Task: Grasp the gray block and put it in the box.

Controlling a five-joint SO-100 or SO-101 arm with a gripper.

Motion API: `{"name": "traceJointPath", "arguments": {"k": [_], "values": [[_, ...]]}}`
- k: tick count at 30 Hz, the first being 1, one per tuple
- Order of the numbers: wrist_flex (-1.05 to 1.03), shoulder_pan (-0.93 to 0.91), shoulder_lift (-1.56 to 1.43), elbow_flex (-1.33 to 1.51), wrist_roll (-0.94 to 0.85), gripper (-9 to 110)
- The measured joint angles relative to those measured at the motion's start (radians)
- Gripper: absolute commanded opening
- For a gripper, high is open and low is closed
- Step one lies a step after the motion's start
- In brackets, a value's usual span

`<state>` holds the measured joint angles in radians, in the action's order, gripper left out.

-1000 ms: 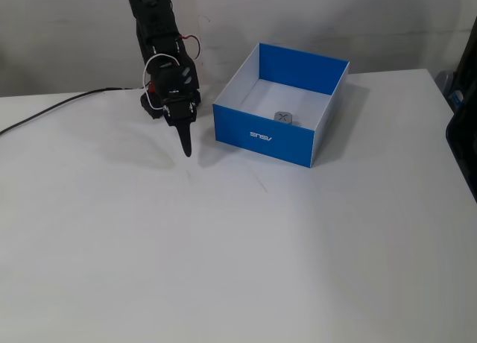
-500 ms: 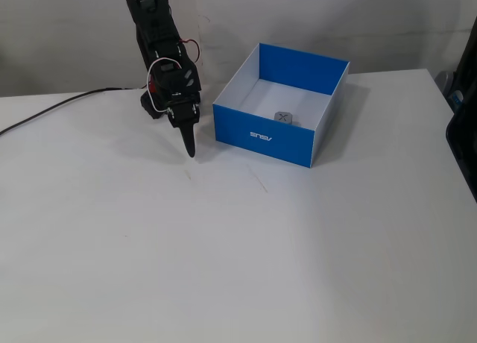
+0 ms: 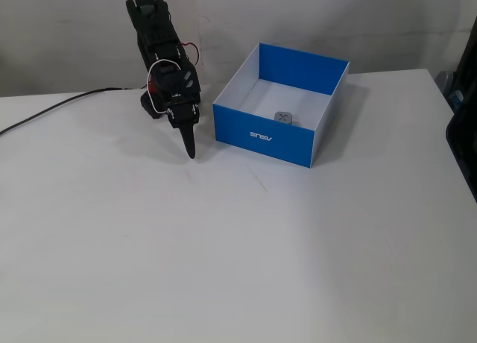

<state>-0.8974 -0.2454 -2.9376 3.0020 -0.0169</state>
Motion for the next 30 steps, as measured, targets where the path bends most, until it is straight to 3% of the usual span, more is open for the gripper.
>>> {"name": "traceJointPath", "arguments": {"k": [19,30], "values": [[-0.209,0.028,-0.403,0.091,0.0,0],[-0.267,0.1,-0.442,0.089,0.006,0]]}}
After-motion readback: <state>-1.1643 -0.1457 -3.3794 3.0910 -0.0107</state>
